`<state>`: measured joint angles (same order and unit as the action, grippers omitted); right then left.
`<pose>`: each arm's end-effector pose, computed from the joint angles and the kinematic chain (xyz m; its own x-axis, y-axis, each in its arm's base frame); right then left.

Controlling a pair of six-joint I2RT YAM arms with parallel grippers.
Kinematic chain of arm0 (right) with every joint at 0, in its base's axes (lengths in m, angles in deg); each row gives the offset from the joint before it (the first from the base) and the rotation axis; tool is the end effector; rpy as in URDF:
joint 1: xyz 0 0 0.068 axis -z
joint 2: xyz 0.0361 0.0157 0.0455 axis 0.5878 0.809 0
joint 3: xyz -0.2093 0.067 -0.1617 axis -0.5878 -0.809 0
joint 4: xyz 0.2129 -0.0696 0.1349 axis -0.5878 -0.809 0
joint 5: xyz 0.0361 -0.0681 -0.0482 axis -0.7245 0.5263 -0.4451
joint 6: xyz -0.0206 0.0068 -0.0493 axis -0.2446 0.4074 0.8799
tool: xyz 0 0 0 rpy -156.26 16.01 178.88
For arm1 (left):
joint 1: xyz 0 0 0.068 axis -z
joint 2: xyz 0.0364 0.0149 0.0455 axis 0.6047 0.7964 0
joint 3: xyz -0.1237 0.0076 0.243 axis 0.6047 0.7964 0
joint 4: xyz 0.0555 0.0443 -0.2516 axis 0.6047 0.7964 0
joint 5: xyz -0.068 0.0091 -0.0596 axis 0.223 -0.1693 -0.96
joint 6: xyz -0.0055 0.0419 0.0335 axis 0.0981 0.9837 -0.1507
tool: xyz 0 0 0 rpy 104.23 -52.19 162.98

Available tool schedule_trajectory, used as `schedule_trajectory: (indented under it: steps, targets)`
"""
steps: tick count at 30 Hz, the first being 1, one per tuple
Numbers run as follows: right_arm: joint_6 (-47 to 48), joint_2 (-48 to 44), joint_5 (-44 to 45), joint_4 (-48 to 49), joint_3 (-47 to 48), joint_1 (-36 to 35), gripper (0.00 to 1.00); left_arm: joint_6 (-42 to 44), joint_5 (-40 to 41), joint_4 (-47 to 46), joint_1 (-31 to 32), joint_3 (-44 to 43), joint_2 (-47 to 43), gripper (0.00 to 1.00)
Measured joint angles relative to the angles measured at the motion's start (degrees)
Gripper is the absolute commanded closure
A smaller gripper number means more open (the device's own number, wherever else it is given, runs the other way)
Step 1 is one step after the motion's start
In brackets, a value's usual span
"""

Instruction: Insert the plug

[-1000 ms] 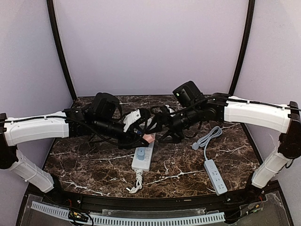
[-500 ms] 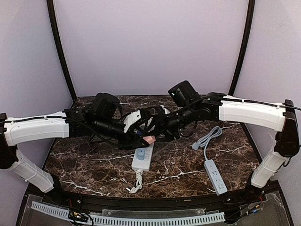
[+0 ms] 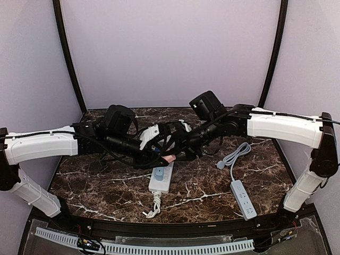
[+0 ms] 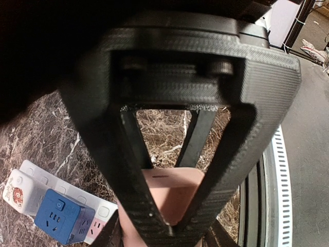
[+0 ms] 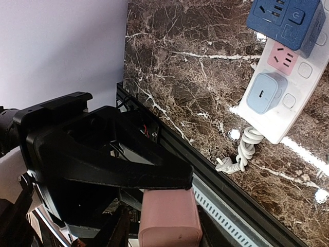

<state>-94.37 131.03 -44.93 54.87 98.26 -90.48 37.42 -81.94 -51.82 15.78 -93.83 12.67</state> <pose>0.1956 0.3085 0.3068 -0.9880 -0.1472 -0.0469 -0.1196 0.5365 0.8354 0.1782 -0.2607 0.2974 -0.0662 0.4607 -0.8851 0.9880 0.1542 0.0063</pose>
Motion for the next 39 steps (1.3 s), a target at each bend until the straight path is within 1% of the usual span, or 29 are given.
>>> schedule_trajectory:
  steps: [9,12,16,21,23,24,25,26,27,28,29,31,32,33,38,39]
  targets:
    - [0.3,0.0,-0.4,-0.7,0.0,0.0,0.66,0.2,-0.1,0.0,0.0,0.0,-0.1,0.99]
    - [0.3,0.1,-0.4,-1.1,0.2,0.0,0.7,0.2,-0.1,0.1,0.0,0.0,-0.1,0.99]
    - [0.4,0.5,-0.7,-1.5,0.3,0.0,0.8,0.3,0.1,0.5,0.0,0.0,-0.1,0.99]
    - [0.7,0.8,-0.9,-1.5,0.3,0.0,0.98,0.3,0.4,0.9,0.2,0.0,-0.1,0.99]
    - [0.7,0.8,-1.0,-1.5,0.3,0.0,1.0,0.3,0.6,0.9,0.2,0.0,-0.1,0.9]
    - [0.8,0.8,-1.0,-1.5,0.3,0.0,1.0,0.3,0.6,0.9,0.2,0.0,-0.1,0.82]
    - [0.9,0.8,-1.0,-1.6,0.3,0.0,1.0,0.3,0.8,0.9,0.3,0.0,-0.1,0.79]
    - [0.9,0.8,-1.0,-1.6,0.3,0.0,1.0,0.3,0.8,0.9,0.3,0.0,-0.1,0.7]
    - [1.0,0.8,-0.9,-1.6,0.3,0.0,1.0,0.3,0.9,0.9,0.3,0.0,-0.1,0.66]
    - [1.1,0.8,-0.9,-1.6,0.3,0.0,1.0,0.3,1.0,0.9,0.3,0.0,-0.1,0.57]
    - [1.2,0.8,-0.9,-1.6,0.3,0.0,1.0,0.3,1.2,0.9,0.4,0.0,-0.2,0.54]
    - [1.4,0.8,-0.9,-1.5,0.3,0.0,1.0,0.3,1.4,0.9,0.4,0.0,-0.2,0.42]
    - [1.5,0.8,-1.0,-1.5,0.3,0.0,1.0,0.1,1.6,0.8,0.5,0.0,-0.3,0.4]
    - [1.5,0.8,-0.9,-1.7,0.3,0.0,1.0,0.4,1.7,0.8,0.5,0.0,-0.3,0.34]
    - [1.8,0.8,-0.1,-2.4,0.3,-0.1,1.0,0.2,2.8,0.9,0.5,0.3,-1.6,0.22]
    - [1.9,0.8,0.1,-2.6,0.2,-0.1,1.0,0.2,3.0,1.0,0.5,0.3,-2.0,0.14]
